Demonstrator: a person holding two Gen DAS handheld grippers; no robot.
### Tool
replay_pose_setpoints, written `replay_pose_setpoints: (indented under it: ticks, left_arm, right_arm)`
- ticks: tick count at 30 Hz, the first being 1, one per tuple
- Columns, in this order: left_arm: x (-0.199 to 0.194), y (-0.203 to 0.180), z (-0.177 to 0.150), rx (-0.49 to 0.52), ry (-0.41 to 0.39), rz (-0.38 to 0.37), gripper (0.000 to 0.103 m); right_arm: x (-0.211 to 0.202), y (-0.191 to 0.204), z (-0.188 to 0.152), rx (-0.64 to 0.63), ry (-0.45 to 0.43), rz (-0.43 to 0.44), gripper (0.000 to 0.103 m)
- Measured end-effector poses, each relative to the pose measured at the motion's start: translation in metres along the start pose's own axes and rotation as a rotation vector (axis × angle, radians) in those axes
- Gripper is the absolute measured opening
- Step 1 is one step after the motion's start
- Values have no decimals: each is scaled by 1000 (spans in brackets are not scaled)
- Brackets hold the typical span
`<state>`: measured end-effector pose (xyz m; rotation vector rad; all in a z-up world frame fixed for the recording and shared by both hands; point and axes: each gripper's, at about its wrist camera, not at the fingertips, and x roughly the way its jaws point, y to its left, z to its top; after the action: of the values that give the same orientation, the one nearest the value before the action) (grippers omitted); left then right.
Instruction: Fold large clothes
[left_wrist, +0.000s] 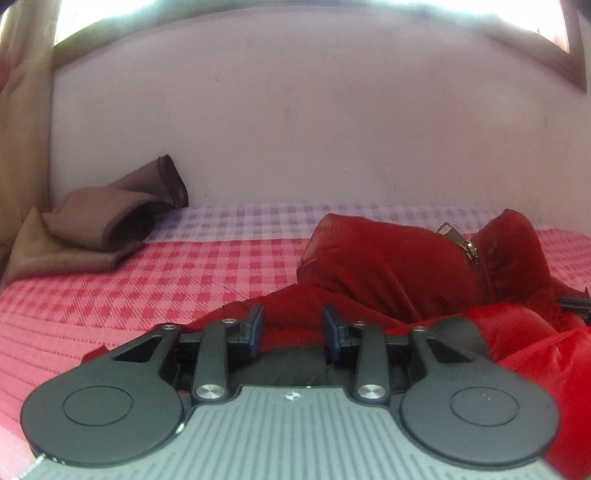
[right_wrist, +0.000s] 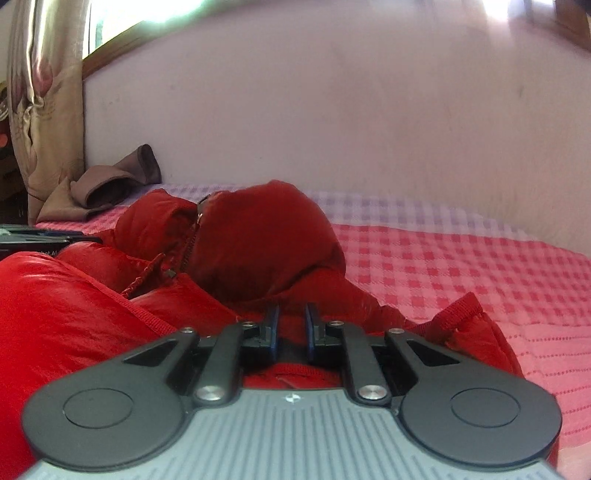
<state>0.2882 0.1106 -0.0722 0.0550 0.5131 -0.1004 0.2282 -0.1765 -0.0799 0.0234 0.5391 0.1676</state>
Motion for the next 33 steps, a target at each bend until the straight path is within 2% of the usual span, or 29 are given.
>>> replay_pose_setpoints:
  ticks: [12, 21, 33]
  left_arm:
    - [10, 5, -3, -59, 39, -28, 39]
    - [17, 7, -2, -77, 101, -36, 39]
    - [22, 1, -2, -25, 130, 3, 39]
  right_arm:
    - [21, -10, -4, 84, 38, 49, 13]
    - [29, -4, -5, 38, 63, -2, 12]
    - [36, 11, -5, -72, 85, -97, 13]
